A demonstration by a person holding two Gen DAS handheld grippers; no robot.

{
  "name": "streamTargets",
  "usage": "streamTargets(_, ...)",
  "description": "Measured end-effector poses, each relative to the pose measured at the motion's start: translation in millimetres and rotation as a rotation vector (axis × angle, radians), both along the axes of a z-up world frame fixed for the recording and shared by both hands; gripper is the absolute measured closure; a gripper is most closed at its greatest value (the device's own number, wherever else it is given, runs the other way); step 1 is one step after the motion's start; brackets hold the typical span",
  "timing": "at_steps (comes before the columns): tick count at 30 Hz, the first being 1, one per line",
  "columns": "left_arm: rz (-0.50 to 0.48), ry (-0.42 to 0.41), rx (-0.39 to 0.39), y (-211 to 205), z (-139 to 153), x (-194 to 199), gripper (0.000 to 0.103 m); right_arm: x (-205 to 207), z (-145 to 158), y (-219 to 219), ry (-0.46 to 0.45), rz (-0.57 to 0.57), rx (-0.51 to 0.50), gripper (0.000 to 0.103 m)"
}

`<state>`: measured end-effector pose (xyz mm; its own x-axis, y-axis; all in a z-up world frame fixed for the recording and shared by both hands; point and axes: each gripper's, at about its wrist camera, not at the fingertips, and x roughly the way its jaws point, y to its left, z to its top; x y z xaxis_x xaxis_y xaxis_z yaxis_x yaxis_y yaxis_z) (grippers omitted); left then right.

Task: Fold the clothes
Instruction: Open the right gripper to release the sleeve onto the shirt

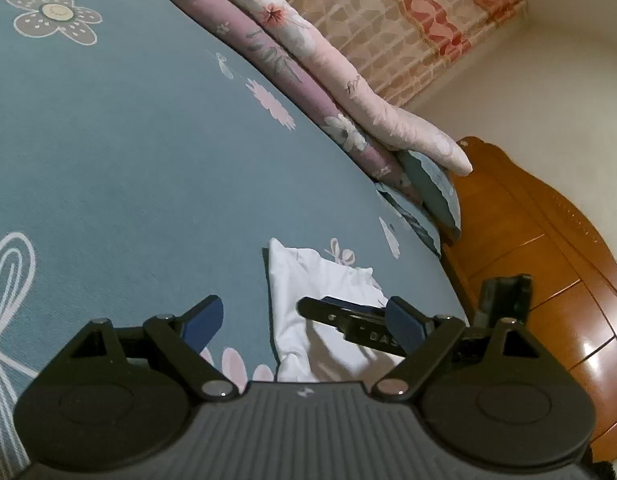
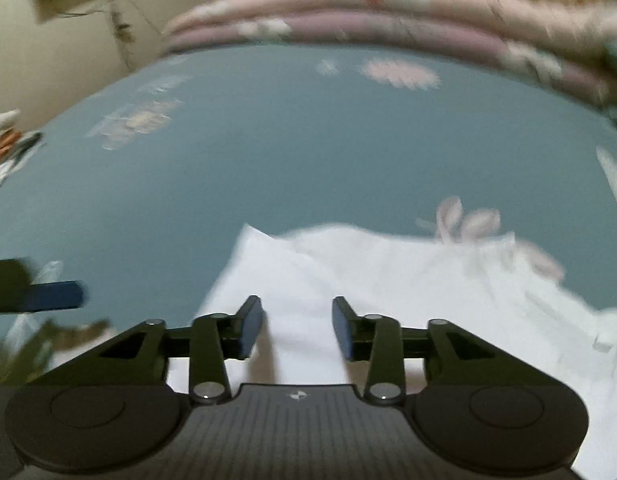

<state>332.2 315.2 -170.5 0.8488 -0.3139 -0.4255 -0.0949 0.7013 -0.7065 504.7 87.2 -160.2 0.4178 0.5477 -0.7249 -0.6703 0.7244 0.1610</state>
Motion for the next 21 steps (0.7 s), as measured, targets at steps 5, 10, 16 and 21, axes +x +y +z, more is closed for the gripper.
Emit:
streamTargets(5,-0.011,-0.001,0.011,-4,1,1,0.014,-15,28,-39,-0.014,-0.031,0.055,0.044)
streamTargets(10,-0.051,-0.002,0.073,-25,6,6,0.011,-45,33,-109,-0.032,-0.121,0.038,0.034)
streamTargets(16,-0.150,-0.022,0.201,-68,11,14,0.011,-74,11,-182,-0.033,-0.287,0.010,0.032)
streamTargets(21,-0.271,-0.036,0.266,-105,7,19,0.011,-103,0,-230,-0.045,-0.376,0.015,0.029)
